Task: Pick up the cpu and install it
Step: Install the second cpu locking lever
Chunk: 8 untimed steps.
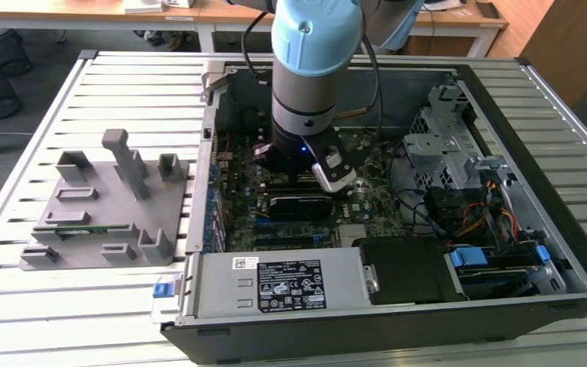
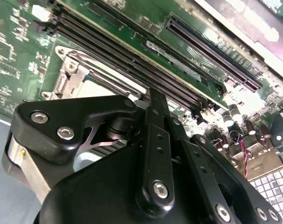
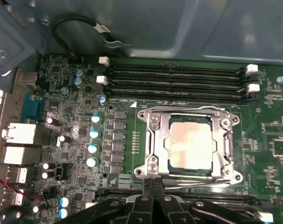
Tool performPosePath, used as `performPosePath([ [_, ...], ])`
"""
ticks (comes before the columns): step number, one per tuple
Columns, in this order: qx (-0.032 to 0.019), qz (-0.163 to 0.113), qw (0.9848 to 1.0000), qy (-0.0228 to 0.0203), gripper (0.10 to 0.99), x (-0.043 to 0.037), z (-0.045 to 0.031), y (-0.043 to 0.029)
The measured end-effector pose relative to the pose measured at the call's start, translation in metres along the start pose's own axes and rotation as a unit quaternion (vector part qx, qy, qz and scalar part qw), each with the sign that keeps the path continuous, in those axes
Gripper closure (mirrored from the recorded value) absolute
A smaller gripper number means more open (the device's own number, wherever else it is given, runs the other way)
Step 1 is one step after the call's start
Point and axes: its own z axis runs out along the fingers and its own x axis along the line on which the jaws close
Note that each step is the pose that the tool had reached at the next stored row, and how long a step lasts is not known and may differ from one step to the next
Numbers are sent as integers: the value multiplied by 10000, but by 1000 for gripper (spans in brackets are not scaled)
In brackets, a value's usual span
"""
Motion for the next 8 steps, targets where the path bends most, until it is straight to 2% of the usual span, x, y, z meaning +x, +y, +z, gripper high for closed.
performPosePath([
  [2,-44,0,10000,-1,980,20,13,-4],
  [6,-169,-1,9999,-6,980,41,32,-17],
  [8,-206,-1,9998,-8,980,42,51,-22],
])
